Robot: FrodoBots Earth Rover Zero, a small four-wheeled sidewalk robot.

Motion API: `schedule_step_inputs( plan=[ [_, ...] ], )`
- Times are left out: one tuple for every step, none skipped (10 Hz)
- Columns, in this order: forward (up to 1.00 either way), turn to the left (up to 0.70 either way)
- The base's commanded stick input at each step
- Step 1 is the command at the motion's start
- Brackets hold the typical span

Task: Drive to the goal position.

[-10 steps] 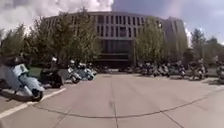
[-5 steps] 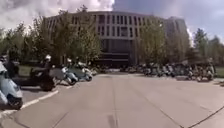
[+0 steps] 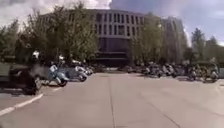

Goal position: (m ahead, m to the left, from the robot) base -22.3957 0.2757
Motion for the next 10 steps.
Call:
schedule_step_inputs(
  plan=[
    [1.0, -0.4],
    [1.0, -0.4],
    [1.0, -0.4],
    [1.0, -0.4],
    [1.0, -0.4],
    [1.0, -0.4],
    [1.0, -0.4],
    [0.99, -0.4],
    [0.91, -0.36],
    [0.34, -0.75]
  ],
)
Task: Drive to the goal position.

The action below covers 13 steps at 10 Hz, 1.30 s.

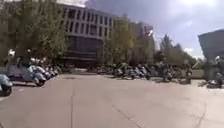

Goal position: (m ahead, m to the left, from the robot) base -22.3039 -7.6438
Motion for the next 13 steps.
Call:
schedule_step_inputs(
  plan=[
    [0.0, -1.0],
    [0.0, -1.0],
    [0.0, -1.0],
    [0.0, -1.0],
    [0.0, -1.0],
    [0.0, -1.0],
    [0.0, -1.0],
    [0.0, -1.0],
    [0.0, -1.0],
    [0.0, -1.0],
    [0.0, -1.0],
    [0.0, -1.0],
    [0.0, -1.0]
  ],
)
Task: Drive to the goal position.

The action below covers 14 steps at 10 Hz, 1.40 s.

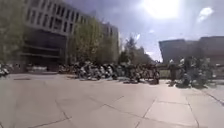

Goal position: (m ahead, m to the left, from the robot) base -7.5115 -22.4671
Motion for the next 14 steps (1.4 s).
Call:
schedule_step_inputs(
  plan=[
    [0.0, -1.0],
    [0.0, -1.0],
    [0.0, -1.0],
    [0.0, -1.0],
    [0.0, -1.0],
    [0.0, -1.0],
    [0.0, -1.0],
    [0.0, -1.0],
    [0.0, -1.0],
    [0.0, -1.0],
    [0.1, -0.89],
    [0.74, -0.44],
    [1.0, -0.4],
    [1.0, -0.4]
  ],
)
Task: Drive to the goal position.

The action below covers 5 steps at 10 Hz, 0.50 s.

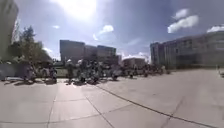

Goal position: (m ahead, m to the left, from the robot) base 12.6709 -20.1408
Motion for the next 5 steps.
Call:
schedule_step_inputs(
  plan=[
    [1.0, -0.4],
    [1.0, -0.4],
    [1.0, -0.4],
    [1.0, -0.4],
    [1.0, -0.4]
  ],
)
